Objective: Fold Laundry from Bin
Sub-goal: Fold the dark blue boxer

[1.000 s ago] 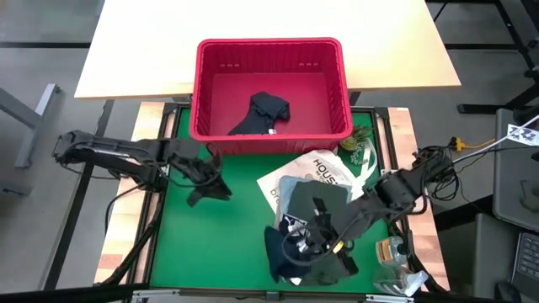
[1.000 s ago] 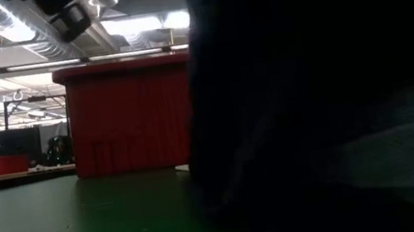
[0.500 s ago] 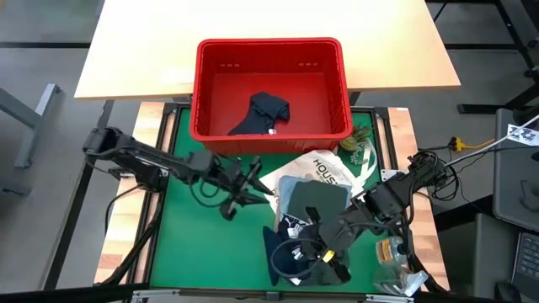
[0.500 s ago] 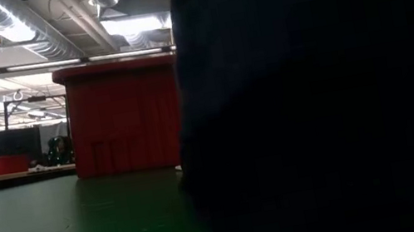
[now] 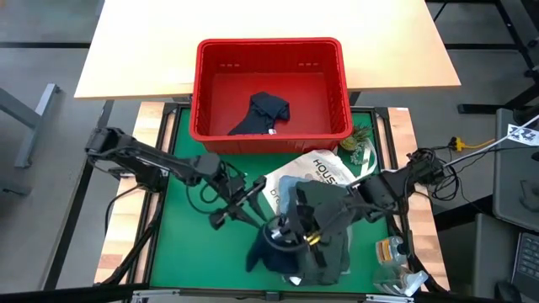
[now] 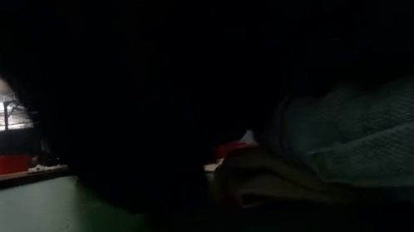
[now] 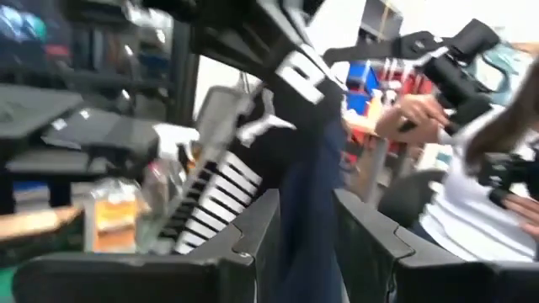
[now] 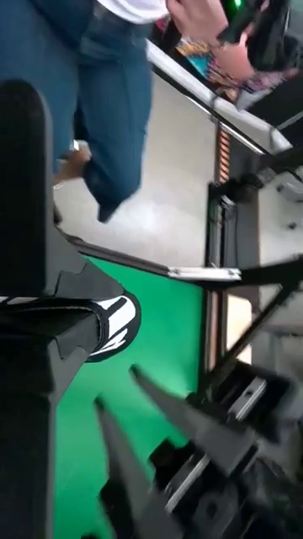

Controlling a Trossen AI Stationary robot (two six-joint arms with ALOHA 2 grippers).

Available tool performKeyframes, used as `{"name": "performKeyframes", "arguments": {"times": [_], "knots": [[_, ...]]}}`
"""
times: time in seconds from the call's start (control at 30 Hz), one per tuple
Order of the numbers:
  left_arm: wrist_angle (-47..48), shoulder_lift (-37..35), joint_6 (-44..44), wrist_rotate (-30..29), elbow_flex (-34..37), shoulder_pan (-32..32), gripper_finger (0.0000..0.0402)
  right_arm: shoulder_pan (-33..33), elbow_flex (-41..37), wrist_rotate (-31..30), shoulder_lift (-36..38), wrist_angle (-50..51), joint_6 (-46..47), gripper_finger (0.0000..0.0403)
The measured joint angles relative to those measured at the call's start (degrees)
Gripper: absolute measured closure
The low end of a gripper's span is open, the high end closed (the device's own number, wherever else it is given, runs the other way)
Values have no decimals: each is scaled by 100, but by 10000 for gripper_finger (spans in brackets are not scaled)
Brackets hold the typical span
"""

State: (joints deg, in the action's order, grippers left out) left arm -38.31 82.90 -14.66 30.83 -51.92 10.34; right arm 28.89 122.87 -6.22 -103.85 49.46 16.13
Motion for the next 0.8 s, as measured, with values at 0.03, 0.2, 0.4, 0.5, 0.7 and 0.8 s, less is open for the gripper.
{"name": "performKeyframes", "arguments": {"times": [0.03, 0.2, 0.4, 0.5, 0.7, 0.8], "knots": [[265, -135, 0, 97, -2, -16, 299, -48, 3, -42, 0, -12, -2, 400], [2209, -1009, 31, 238, 0, -68, 299, -296, 13, -202, 0, 38, -2, 400], [4256, -2090, 136, -137, -2, -91, 299, -667, 13, -553, 0, 50, 4, 400], [4944, -2417, 137, -735, -2, 101, 299, -878, 13, -951, 0, 50, 4, 400], [5729, -2394, 116, -2451, 0, 713, 299, -1336, 15, -1178, 0, 41, 6, 400], [5770, -2184, -109, -3042, 0, 973, 299, -1534, 15, -1180, 0, 37, 6, 400]]}}
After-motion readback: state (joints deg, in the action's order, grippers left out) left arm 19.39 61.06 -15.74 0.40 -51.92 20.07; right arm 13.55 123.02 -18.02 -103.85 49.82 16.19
